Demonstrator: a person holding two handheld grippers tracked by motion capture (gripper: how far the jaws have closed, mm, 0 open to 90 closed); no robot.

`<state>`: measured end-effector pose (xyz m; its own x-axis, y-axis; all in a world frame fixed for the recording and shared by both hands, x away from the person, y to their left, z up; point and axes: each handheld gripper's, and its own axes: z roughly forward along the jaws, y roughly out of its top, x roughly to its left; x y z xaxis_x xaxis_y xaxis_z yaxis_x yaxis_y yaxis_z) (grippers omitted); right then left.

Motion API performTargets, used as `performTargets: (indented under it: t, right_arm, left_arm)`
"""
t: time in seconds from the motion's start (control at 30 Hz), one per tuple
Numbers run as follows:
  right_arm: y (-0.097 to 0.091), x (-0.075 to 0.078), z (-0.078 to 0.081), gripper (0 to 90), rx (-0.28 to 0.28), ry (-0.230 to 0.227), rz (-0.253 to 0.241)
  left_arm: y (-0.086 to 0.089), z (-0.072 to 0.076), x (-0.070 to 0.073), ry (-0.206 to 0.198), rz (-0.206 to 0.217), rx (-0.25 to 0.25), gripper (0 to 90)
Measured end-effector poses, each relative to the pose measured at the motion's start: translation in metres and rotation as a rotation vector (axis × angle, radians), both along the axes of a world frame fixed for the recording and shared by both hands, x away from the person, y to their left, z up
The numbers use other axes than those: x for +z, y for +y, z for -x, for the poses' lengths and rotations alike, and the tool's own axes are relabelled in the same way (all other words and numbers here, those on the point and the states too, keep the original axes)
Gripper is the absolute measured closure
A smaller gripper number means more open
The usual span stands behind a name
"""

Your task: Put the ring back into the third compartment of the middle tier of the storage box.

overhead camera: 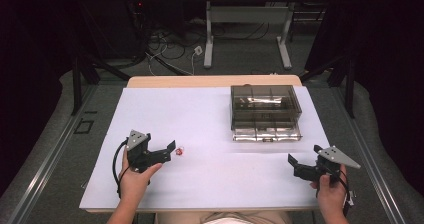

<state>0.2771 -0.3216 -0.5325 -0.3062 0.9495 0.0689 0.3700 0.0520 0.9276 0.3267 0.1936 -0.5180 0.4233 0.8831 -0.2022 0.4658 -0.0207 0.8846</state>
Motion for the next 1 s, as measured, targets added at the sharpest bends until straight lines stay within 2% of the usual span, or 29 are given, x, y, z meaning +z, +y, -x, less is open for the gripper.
performTargets:
  t: [0.2,0.43,0.5,0.53,0.73,0.87,1.0]
  right_arm:
    - [0.0,-0.001,0.0,0.0,-0.001,0.018,0.006]
    - [0.0,-0.001,0.0,0.0,-0.005,0.024,0.007]
    - [0.0,-0.002,-0.001,0.0,-0.006,0.017,0.004]
    - [0.0,-0.002,-0.001,0.0,-0.007,0.014,0.0]
    - [-0.002,-0.001,0.0,0.0,-0.011,0.037,0.005]
    - [-0.002,-0.002,-0.001,0.0,-0.005,0.032,-0.008]
    - [-0.001,-0.002,-0.001,0.0,-0.006,0.039,0.003]
  left_arm:
    - [-0.001,-0.006,0.001,0.023,-0.022,-0.013,1.0]
    - [-0.012,-0.015,0.001,0.064,-0.046,-0.042,1.1]
    - [-0.014,-0.016,0.0,0.072,-0.043,-0.041,1.1]
    - [-0.016,-0.017,-0.001,0.088,-0.041,-0.044,1.1]
    - [-0.023,-0.021,-0.004,0.108,-0.065,-0.045,3.0]
    - [-0.026,-0.023,-0.006,0.121,-0.072,-0.045,5.5]
    - [-0.028,-0.024,-0.006,0.129,-0.053,-0.046,7.8]
